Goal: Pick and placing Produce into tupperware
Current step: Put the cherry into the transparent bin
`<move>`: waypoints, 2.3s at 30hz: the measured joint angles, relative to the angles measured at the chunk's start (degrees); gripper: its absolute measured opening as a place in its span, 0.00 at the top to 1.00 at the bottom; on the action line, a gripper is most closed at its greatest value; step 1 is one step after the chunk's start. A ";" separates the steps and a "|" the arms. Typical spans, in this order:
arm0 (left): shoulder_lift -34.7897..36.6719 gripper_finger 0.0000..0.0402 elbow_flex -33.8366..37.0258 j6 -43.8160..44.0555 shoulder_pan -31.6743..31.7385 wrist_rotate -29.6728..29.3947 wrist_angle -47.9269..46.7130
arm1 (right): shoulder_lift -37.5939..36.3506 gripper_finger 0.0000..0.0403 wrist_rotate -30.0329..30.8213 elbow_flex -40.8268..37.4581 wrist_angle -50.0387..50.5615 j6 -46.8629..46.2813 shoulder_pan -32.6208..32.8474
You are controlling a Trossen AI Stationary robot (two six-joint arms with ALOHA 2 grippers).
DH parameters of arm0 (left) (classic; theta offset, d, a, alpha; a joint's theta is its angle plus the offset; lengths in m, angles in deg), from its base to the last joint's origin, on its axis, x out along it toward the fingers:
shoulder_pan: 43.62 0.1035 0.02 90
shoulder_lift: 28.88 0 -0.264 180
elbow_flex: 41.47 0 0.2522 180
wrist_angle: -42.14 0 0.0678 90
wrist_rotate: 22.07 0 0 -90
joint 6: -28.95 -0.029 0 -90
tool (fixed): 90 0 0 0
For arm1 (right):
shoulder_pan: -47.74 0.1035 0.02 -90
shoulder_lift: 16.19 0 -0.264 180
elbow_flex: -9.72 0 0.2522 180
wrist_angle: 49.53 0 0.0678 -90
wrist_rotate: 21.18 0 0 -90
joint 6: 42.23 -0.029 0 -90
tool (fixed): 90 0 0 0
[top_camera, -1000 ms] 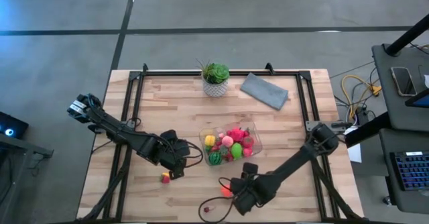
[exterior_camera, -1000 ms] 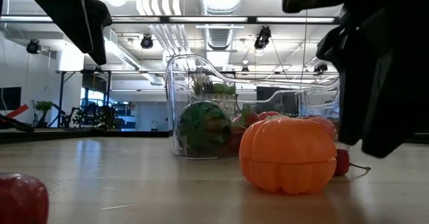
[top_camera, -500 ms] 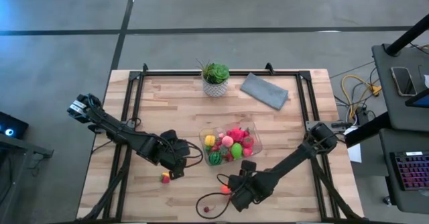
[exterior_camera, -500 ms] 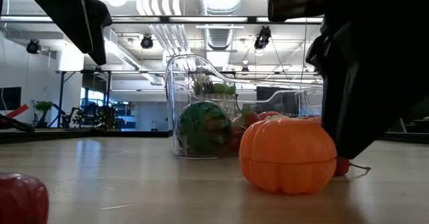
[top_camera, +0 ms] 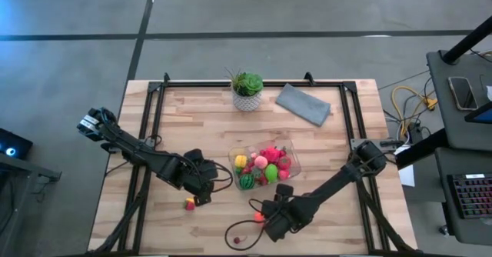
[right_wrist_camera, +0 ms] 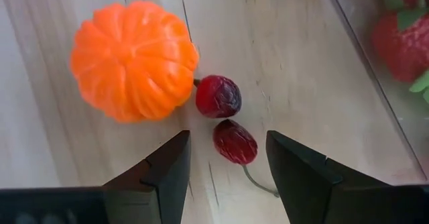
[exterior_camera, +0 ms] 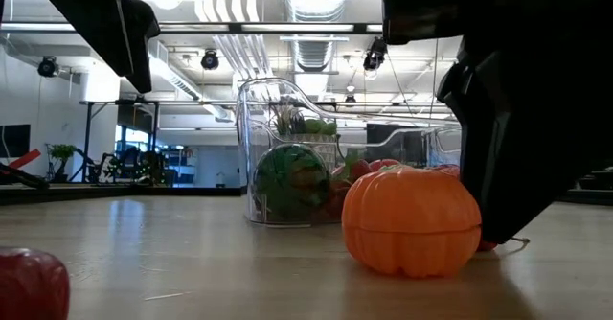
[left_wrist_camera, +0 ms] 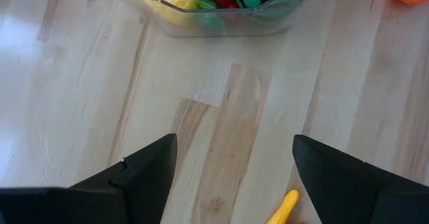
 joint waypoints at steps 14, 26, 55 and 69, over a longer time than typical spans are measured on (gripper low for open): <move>0.00 0.30 0.00 -0.17 0.01 -0.44 0.02 | 0.02 0.54 -0.03 -1.25 -2.29 -0.01 -0.33; 0.00 0.30 0.00 -0.22 0.00 -0.44 -0.01 | 0.02 0.64 -0.33 -1.25 -1.37 -0.09 -0.59; 0.00 0.30 0.13 -0.28 0.00 -0.44 -0.02 | -13.71 0.78 15.31 8.63 11.22 -2.32 -3.19; 0.00 0.30 0.13 -0.11 0.02 -0.43 0.14 | -15.68 0.52 1.48 2.52 11.60 0.89 -19.48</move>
